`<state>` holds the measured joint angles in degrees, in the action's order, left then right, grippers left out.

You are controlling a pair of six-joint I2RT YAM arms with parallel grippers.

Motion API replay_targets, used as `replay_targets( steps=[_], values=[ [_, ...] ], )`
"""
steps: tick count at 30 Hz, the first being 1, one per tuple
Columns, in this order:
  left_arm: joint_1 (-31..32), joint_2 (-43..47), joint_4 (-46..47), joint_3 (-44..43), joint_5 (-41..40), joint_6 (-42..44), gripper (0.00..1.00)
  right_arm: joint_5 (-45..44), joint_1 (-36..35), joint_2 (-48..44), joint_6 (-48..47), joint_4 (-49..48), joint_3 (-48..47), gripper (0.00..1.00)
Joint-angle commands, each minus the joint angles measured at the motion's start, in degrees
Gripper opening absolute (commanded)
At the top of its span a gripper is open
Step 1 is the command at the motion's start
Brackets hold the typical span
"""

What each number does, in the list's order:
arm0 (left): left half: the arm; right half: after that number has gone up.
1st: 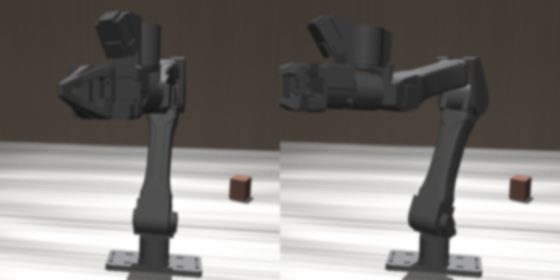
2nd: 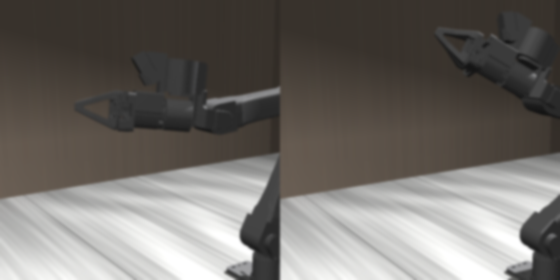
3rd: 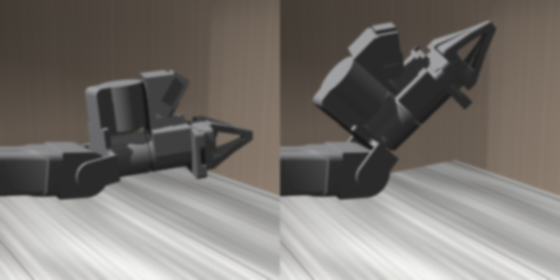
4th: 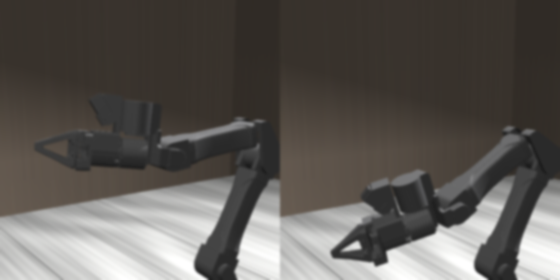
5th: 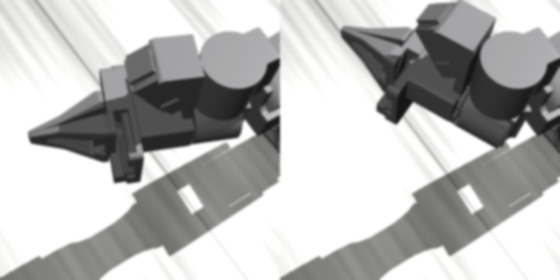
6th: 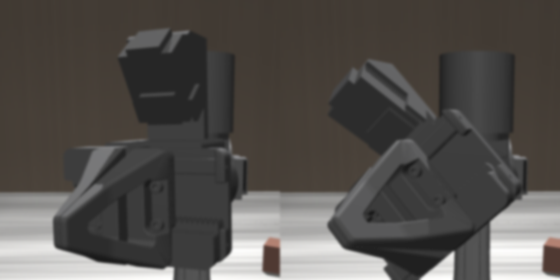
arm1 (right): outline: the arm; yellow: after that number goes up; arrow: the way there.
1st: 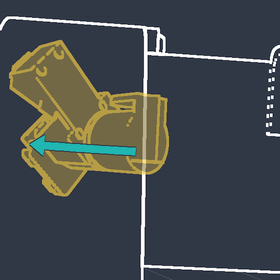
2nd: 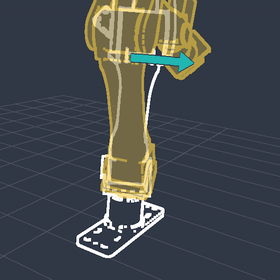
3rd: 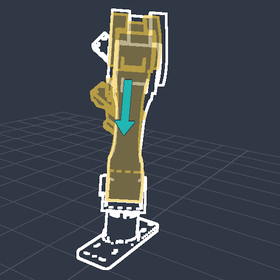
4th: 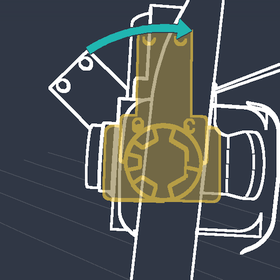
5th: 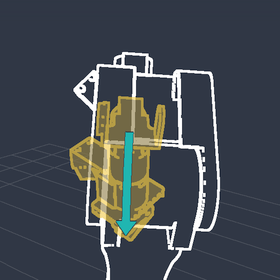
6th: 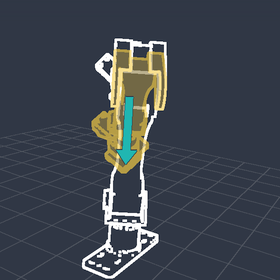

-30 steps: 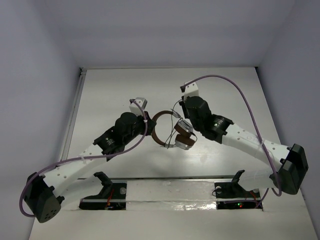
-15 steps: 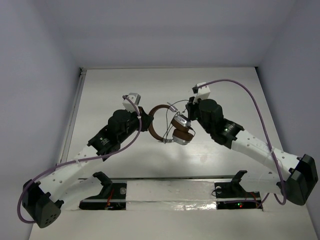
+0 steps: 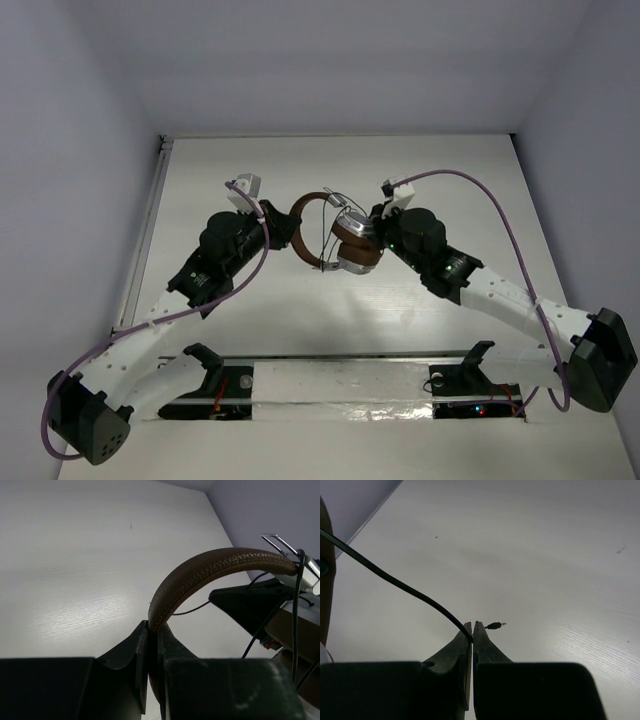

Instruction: Wrap the headphones

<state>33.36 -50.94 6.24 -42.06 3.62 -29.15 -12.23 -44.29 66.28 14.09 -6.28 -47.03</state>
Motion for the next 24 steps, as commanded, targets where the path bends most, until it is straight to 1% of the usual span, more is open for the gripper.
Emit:
replay_targets(
  steps=[1,5,7,9,11,13,16,18,19,21,23,24],
  values=[
    [-0.3,0.3,11.4,-2.3,0.0,-5.6,0.00,5.0,0.3,0.2,2.3,-6.7,1.3,0.00],
    [-0.3,-1.9,17.0,-0.6,-3.1,-10.6,0.00,6.2,0.3,0.9,5.8,-9.3,2.8,0.00],
    [-0.3,-2.6,20.0,0.2,-6.2,-12.9,0.00,6.2,1.0,0.3,7.2,-9.8,3.3,0.00],
    [-0.3,-3.7,23.5,0.4,-6.7,-14.0,0.00,6.7,2.2,-1.3,9.7,-11.5,4.9,0.00],
    [-0.3,-5.5,25.1,0.1,-6.4,-15.7,0.00,9.9,3.5,-2.5,11.5,-13.6,6.3,0.00],
    [-0.8,-6.1,29.2,1.2,-5.5,-17.5,0.00,11.8,5.1,-4.0,13.3,-14.8,6.8,0.00],
    [-0.8,-6.7,34.0,2.0,-5.2,-21.7,0.00,17.0,6.9,-4.9,16.2,-18.0,7.3,0.00],
    [-0.8,-6.7,35.6,2.0,-5.9,-23.1,0.00,18.9,8.3,-4.8,17.7,-19.5,8.0,0.00],
    [-0.8,-6.7,36.4,2.0,-6.5,-23.8,0.00,21.7,9.1,-4.7,18.7,-20.9,8.5,0.00],
    [-0.8,-7.0,37.5,1.9,-7.5,-25.5,0.00,23.6,9.7,-3.4,21.4,-24.1,9.1,0.00],
    [-0.8,-7.7,38.1,1.5,-9.0,-27.1,0.00,27.4,10.2,-2.4,23.4,-27.7,9.9,0.00],
    [-0.8,-7.9,38.0,1.5,-9.8,-28.8,0.00,28.2,10.2,-1.3,25.1,-28.1,9.9,0.00]
  ],
)
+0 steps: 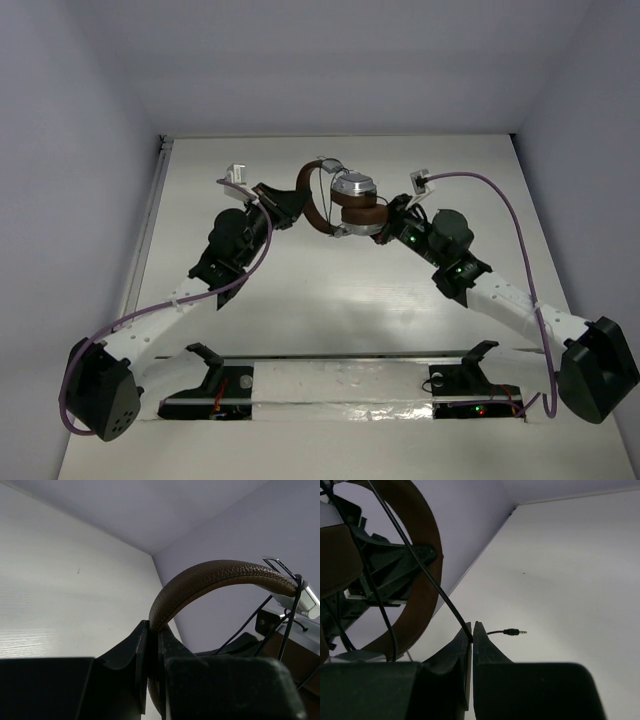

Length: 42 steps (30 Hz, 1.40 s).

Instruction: Wrap the headphones

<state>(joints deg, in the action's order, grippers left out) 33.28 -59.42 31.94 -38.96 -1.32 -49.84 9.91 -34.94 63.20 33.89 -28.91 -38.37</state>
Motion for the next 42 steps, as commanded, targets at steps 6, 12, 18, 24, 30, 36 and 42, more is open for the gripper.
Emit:
replay_targets(
  steps=[6,12,18,24,30,36,42],
  values=[
    [-0.8,-4.1,11.2,-2.7,-10.3,-7.9,0.00,9.5,0.8,2.3,10.9,-6.3,2.9,0.00],
    [-0.8,-9.8,13.3,-2.2,-13.4,-8.4,0.00,13.8,0.8,3.5,13.1,-8.9,7.5,0.00],
    [-0.8,-13.0,15.9,-1.6,-14.0,-8.7,0.00,19.1,0.8,4.3,15.0,-13.2,10.5,0.00],
    [-1.3,-13.6,15.3,-1.9,-16.4,-9.2,0.00,23.0,0.8,5.1,15.8,-14.1,10.4,0.00],
    [-1.3,-14.8,13.6,-3.8,-19.4,-7.7,0.00,25.3,0.8,9.5,21.5,-24.6,13.1,0.00],
    [-1.3,-17.6,14.2,-1.9,-20.5,-7.5,0.00,19.4,0.8,8.3,21.4,-22.4,16.0,0.27],
    [-1.3,-26.5,16.0,-3.7,-19.0,-6.3,0.00,15.5,0.8,1.8,18.2,-14.1,17.5,0.31]
  ],
)
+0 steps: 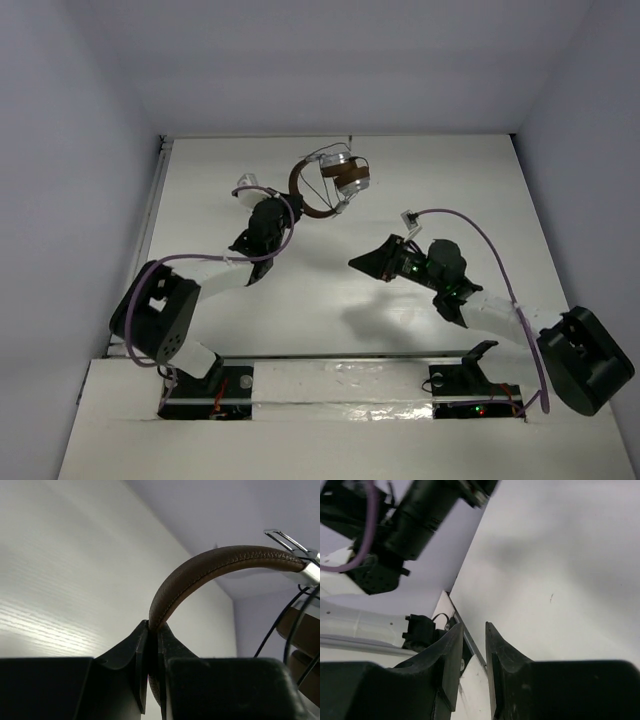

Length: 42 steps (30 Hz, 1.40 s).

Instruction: Wrap the headphones

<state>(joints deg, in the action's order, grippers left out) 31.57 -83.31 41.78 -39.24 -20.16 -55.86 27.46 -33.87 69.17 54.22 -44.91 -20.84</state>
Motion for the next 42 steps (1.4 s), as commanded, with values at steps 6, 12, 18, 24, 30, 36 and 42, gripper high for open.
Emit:
replay_targets(
  steps=[6,12,18,24,30,36,42],
  values=[
    [0.4,-8.3,7.1,-6.1,0.7,4.3,0.00,-8.6,-0.2,-15.7,-9.4,15.3,0.4,0.32],
    [3.4,-5.8,1.4,-8.7,-1.3,11.8,0.00,-16.7,-0.2,-26.8,-15.6,27.8,-3.1,0.35],
    [6.6,1.5,-6.5,-10.2,-2.9,17.8,0.00,-27.1,-0.2,-33.9,-21.8,37.0,-8.6,0.02],
    [7.7,6.7,-20.7,-18.8,-0.9,20.8,0.00,-29.8,-0.2,-38.1,-19.2,34.3,-4.8,0.00],
    [8.3,3.9,-36.3,-28.9,1.1,25.9,0.00,-31.2,-0.2,-42.5,-18.7,35.7,-4.4,0.00],
    [11.4,7.7,-38.5,-27.6,-1.7,26.4,0.00,-39.3,-0.2,-45.9,-17.5,40.8,-5.1,0.00],
    [16.5,7.5,-41.6,-28.0,-2.6,26.8,0.00,-39.9,-0.2,-48.8,-18.5,42.4,-5.9,0.00]
  ],
)
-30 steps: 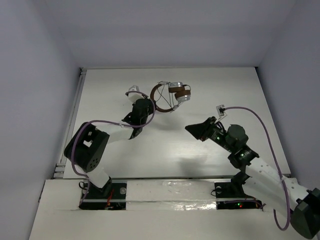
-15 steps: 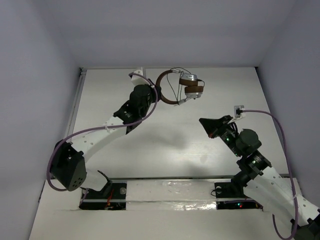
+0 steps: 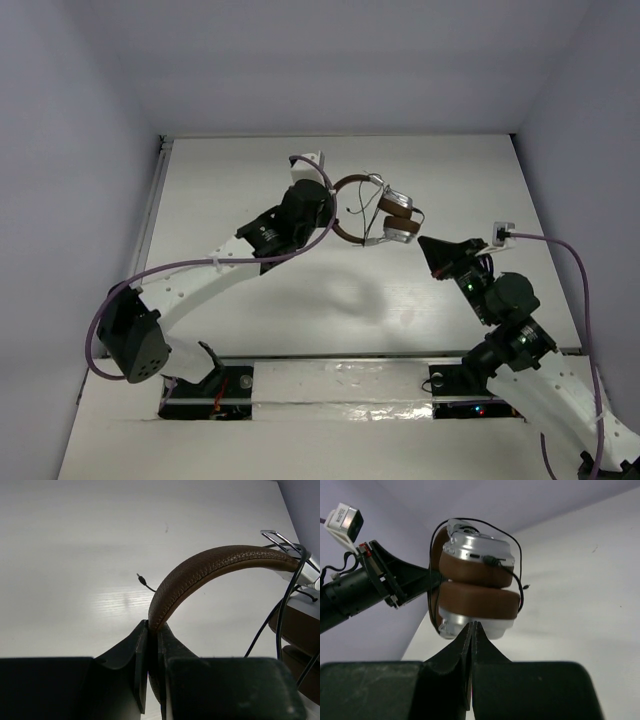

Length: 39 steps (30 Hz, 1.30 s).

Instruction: Wrap the headphones

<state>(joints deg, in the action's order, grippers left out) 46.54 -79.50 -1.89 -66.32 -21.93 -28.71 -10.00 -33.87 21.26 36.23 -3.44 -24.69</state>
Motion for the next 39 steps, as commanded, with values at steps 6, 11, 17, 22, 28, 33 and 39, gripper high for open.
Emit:
replay_targets(
  steps=[6,11,17,22,28,33,39],
  values=[
    [1.5,0.0,4.7,0.7,-0.7,-1.4,0.00,-4.1,-0.2,-1.1,-0.8,2.6,-2.9,0.00],
    [1.0,-8.7,7.5,-2.0,-1.2,-0.6,0.00,-6.4,-0.2,-2.7,-1.0,5.1,-3.1,0.00],
    [-5.8,-19.9,14.9,-4.9,-0.9,-1.4,0.00,-9.0,-0.2,-2.0,-0.5,7.4,-3.9,0.09],
    [-9.4,-31.0,16.4,-12.7,-2.8,-1.3,0.00,-6.6,-0.2,0.3,-0.6,6.0,-3.4,0.20],
    [-12.3,-39.6,16.0,-19.9,-1.4,-2.0,0.00,-3.8,-0.2,1.8,-1.2,4.1,-3.3,0.33],
    [-14.3,-42.9,15.6,-22.8,3.5,-5.9,0.00,-2.0,-0.2,5.2,-1.7,1.6,-3.3,0.40],
    [-16.8,-45.8,12.9,-25.7,16.3,-3.4,0.00,-2.8,-0.2,9.8,-1.7,1.8,-4.9,0.47]
  ],
)
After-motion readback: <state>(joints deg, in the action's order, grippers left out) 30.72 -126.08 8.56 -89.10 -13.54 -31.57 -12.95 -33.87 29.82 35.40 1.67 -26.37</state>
